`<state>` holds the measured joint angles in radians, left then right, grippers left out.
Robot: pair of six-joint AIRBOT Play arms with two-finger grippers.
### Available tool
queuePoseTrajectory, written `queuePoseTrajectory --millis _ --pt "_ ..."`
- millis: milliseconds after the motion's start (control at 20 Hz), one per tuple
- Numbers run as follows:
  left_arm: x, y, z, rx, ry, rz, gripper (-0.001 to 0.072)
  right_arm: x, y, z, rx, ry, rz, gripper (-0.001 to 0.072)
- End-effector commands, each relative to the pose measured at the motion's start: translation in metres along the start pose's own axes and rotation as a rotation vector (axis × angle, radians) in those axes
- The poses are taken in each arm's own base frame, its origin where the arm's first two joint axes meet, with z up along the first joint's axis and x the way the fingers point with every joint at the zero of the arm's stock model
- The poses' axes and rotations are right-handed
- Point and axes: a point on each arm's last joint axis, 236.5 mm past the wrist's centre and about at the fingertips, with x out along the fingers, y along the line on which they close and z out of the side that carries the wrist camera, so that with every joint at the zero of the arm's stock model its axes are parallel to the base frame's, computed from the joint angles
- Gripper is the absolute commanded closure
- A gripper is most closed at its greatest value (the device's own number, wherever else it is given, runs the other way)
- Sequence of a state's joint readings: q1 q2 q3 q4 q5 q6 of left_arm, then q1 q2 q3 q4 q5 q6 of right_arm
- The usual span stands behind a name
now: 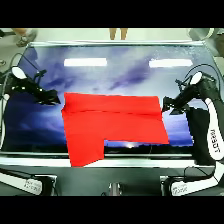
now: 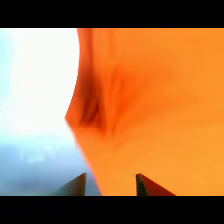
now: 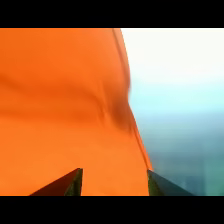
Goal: Fold the shirts.
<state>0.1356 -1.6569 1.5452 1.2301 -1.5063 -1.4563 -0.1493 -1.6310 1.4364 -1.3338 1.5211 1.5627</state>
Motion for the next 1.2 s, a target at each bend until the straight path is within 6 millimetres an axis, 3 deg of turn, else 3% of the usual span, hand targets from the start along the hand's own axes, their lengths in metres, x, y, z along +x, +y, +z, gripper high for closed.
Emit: queuePoseTrajectory --millis 0,100,200,400,500,650,900,950,1050,1150 --pt "0.006 0.01 -0.067 -0.061 0.067 -0.022 0.0307 0.006 -0.006 -0.048 -0.015 0.095 -0.018 0.027" --pt "0.041 0.008 -0.132 -0.099 0.109 -0.056 0.0306 0.022 -0.007 -0.071 -0.016 0.128 -0.006 0.027" --pt "0.068 -0.006 -0.183 -0.121 0.111 -0.124 0.0305 0.028 -0.009 -0.084 -0.017 0.128 -0.009 0.027" --pt "0.099 -0.03 -0.227 -0.202 0.092 -0.233 0.0304 0.026 -0.011 -0.087 -0.019 0.117 -0.017 0.027" --pt "0.107 -0.033 -0.233 -0.19 0.103 -0.232 0.0304 0.025 -0.017 -0.089 -0.019 0.126 -0.044 0.027" --pt "0.11 -0.038 -0.224 -0.178 0.065 -0.225 0.0304 0.024 -0.032 -0.09 -0.011 0.131 -0.106 0.0265" --pt "0.121 -0.041 -0.216 -0.186 0.044 -0.196 0.0323 0.031 -0.036 -0.091 -0.019 0.132 -0.118 0.0212" --pt "0.122 -0.04 -0.213 -0.195 0.029 -0.191 0.0364 0.037 -0.037 -0.098 -0.022 0.157 -0.114 0.0208" --pt "0.122 -0.039 -0.21 -0.194 0.019 -0.189 0.0555 0.055 -0.037 -0.115 -0.027 0.205 -0.094 0.0192" --pt "0.121 -0.039 -0.21 -0.188 0.015 -0.188 0.0676 0.071 -0.032 -0.118 -0.013 0.192 -0.056 0.0169"
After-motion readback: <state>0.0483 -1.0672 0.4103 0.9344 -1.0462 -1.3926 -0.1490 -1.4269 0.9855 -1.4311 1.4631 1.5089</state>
